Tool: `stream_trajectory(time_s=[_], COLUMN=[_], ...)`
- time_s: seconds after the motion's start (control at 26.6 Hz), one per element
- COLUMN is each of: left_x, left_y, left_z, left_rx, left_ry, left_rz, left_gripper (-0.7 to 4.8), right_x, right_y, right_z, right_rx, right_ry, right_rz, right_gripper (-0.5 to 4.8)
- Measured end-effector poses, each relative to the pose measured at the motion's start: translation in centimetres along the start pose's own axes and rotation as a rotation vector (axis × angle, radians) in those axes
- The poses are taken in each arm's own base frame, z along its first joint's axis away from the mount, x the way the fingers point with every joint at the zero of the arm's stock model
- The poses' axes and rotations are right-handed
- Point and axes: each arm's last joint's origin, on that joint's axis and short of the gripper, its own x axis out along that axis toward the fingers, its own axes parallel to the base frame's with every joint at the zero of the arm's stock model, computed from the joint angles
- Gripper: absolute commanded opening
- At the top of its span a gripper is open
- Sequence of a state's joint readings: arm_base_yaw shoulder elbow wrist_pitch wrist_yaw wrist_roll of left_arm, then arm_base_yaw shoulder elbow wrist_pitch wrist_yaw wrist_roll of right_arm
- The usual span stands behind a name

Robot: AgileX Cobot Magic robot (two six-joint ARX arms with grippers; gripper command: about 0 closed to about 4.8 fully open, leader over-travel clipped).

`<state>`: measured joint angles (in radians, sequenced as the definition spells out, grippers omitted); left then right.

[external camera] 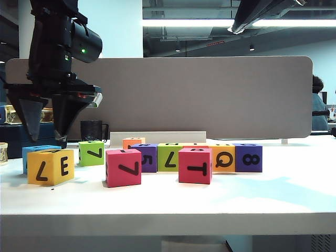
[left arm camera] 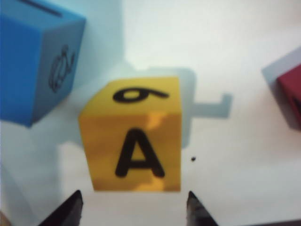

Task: Select the appropriate blocks from the scattered letter blocks on the table and arrange them in a row to spell out "LEARNING".

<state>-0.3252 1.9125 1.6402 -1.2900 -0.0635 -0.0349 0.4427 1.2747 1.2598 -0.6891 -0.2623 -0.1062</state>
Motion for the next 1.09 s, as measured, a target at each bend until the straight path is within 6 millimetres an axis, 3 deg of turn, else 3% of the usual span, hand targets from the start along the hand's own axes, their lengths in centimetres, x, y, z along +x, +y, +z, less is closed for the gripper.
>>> stream_trajectory(time_s=[0.11,0.34,0.72,0.9,1.09], left_x=[0.1,0.1,0.1,1.7,3.2], left_y=[0.0,0.0,0.0,-0.1,-0.2], left_z=[0.3,0.5,0.5,0.2,-0.1], left_rx=[-0.002,-0.003,-0.004,-0.005,-0.004], left_ry=[-0.033,-0.053,-0.057,-0.036,-0.021], left_rz=[-0.001,-0.002,-0.002,-0.001,-0.001], left_gripper=[2.87,4.01,4.03,4.02,3.99], right_x=[0.0,0.0,0.0,0.0,0.0], right_y=[0.0,0.0,0.0,0.0,0.5], right_z=[0.0,0.0,0.0,-0.1,-0.4], right_rx=[0.0,0.0,0.0,0.004,0.016], right_ry=[0.0,0.0,0.0,0.011,0.025], right_rz=[0.001,0.001,0.001,0.01,0.156], right_gripper=[-0.01,-0.01,-0.01,-0.01,-0.01])
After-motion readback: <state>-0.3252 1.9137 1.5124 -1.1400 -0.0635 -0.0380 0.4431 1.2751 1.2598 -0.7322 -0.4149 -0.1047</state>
